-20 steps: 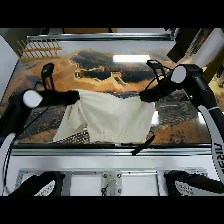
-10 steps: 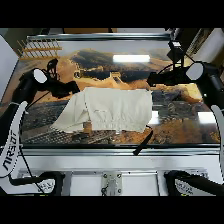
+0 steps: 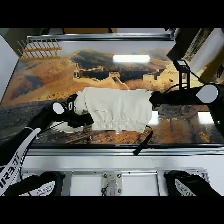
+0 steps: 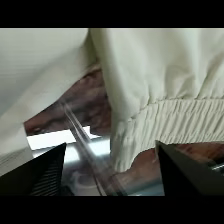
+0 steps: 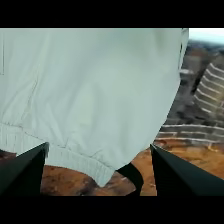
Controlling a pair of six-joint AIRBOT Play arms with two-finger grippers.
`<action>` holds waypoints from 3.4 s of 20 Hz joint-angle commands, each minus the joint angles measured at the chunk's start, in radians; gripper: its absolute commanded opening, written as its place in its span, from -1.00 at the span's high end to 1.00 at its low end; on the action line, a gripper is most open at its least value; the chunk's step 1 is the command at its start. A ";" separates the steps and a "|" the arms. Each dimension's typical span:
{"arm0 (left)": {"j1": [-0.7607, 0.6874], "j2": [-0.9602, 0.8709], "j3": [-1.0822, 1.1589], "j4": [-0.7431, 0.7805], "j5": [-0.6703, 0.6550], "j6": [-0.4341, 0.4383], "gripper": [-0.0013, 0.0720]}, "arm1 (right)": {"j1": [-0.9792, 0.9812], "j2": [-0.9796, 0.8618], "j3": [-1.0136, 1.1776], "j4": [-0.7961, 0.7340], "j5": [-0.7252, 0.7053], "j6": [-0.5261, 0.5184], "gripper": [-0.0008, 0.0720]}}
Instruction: Fold the clothes and pants, and hang the long-sleeved shirts on hangers.
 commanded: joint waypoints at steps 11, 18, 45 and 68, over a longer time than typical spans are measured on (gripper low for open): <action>-0.072 -0.098 0.097 -0.047 0.013 0.010 0.92 | -0.162 -0.028 -0.435 0.268 -0.095 -0.029 -0.94; -0.072 -0.100 0.097 -0.048 0.013 0.009 0.92 | -0.122 -0.231 -0.459 0.507 -0.200 -0.245 -0.94; -0.023 0.320 0.455 -0.068 -0.153 0.006 0.92 | -0.089 0.050 0.178 -0.056 0.115 -0.117 0.94; -0.597 0.483 1.057 0.323 0.038 -0.283 0.92 | -0.088 0.322 0.797 0.267 0.094 -0.010 0.94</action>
